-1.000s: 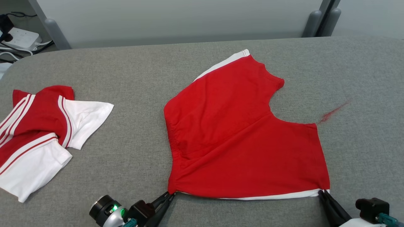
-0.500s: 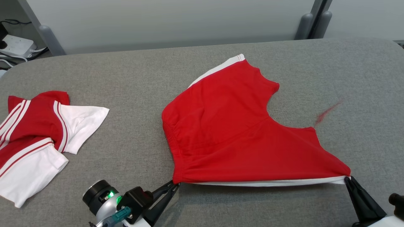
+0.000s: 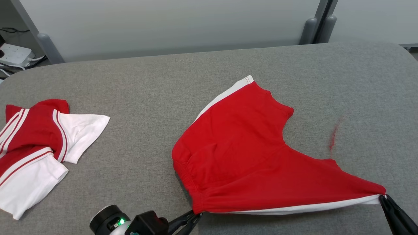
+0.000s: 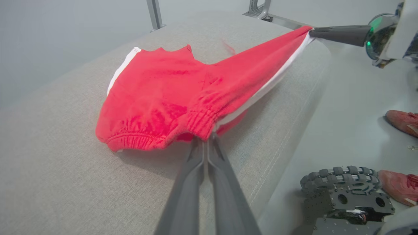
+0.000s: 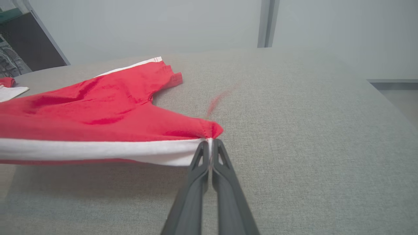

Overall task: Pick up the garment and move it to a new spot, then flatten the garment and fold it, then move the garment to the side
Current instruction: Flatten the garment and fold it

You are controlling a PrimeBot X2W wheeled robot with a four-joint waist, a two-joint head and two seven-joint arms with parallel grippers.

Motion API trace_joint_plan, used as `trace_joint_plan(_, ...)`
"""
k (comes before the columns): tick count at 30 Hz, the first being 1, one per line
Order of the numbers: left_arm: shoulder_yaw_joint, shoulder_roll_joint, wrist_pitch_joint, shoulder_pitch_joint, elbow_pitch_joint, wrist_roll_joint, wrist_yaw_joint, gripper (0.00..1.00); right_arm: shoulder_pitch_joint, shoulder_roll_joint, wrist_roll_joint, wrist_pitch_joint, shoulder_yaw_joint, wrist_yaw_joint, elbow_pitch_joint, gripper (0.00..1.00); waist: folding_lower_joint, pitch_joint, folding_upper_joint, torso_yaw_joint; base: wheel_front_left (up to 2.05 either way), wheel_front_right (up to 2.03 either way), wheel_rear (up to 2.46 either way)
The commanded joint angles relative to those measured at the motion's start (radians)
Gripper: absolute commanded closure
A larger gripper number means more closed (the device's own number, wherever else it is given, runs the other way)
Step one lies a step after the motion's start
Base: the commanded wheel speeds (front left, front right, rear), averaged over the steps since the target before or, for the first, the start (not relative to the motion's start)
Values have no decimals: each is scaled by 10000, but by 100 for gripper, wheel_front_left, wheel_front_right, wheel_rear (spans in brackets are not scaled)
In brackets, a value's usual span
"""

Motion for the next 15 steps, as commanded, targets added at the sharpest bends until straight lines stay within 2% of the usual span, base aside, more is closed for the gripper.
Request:
trace_joint_plan(1, 418, 86, -14, -280, -399, -273, 27, 100, -148, -379, -118, 110, -3, 29, -376, 100, 0, -33, 0, 4, 0, 0, 0)
trace_joint_plan(7, 266, -123, -207, -766, 181, -777, -237, 100, -1419, -166, -640, 390, 234, 29, 34, 100, 0, -58, 0, 177, 0, 0, 0)
trace_joint_plan(15, 36, -629, -956, -1931, 1622, -1362, -490, 100, -4078, 152, -1156, 545, 901, 29, 2024, 100, 0, 220, 0, 599, 0, 0, 0)
